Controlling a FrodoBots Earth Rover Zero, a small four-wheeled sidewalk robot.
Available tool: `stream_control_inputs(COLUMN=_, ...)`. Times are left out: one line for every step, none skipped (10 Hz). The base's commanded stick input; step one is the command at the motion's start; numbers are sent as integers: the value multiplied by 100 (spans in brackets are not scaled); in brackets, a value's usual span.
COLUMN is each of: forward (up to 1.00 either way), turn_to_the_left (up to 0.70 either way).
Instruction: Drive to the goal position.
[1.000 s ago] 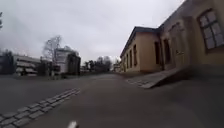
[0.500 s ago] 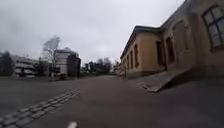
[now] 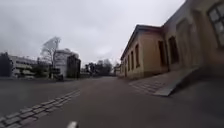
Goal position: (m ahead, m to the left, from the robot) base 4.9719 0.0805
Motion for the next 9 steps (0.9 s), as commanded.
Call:
stream_control_inputs(forward=100, turn_to_the_left=0)
stream_control_inputs(forward=100, turn_to_the_left=-5)
stream_control_inputs(forward=100, turn_to_the_left=-34)
stream_control_inputs(forward=100, turn_to_the_left=-37)
stream_control_inputs(forward=100, turn_to_the_left=-29)
stream_control_inputs(forward=100, turn_to_the_left=1)
stream_control_inputs(forward=100, turn_to_the_left=1)
stream_control_inputs(forward=100, turn_to_the_left=1)
stream_control_inputs(forward=100, turn_to_the_left=1)
